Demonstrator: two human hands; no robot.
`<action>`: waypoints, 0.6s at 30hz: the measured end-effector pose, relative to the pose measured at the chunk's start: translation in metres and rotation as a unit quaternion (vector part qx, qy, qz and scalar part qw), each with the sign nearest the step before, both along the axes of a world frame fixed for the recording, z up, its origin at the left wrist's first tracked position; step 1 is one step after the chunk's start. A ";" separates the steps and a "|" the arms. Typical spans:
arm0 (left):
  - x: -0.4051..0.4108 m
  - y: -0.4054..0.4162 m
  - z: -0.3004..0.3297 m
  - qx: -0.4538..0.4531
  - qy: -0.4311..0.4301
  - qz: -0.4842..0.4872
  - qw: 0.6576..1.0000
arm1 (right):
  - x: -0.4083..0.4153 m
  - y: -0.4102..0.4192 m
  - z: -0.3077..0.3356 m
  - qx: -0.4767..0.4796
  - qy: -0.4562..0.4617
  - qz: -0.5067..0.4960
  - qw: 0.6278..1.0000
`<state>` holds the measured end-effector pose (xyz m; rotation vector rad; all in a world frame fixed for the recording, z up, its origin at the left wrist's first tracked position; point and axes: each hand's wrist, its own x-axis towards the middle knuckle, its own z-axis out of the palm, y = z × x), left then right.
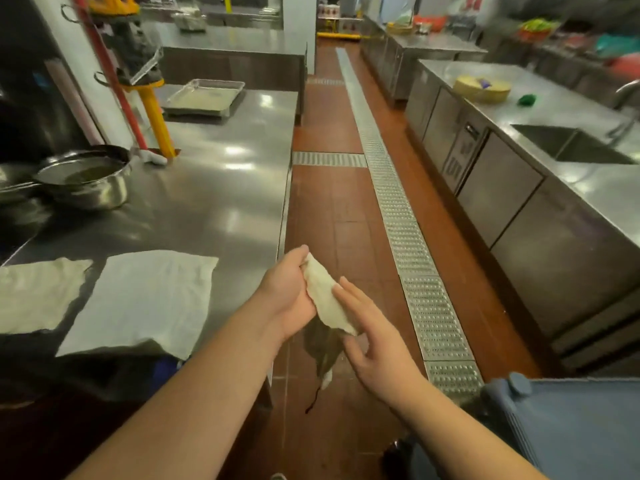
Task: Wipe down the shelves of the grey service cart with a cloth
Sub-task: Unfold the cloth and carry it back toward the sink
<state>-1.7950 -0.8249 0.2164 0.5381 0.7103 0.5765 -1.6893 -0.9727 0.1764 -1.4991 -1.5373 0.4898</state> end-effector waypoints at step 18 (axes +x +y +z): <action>0.239 0.185 0.023 0.284 0.114 -0.349 0.886 | 0.290 0.128 0.043 0.053 0.220 -0.478 0.849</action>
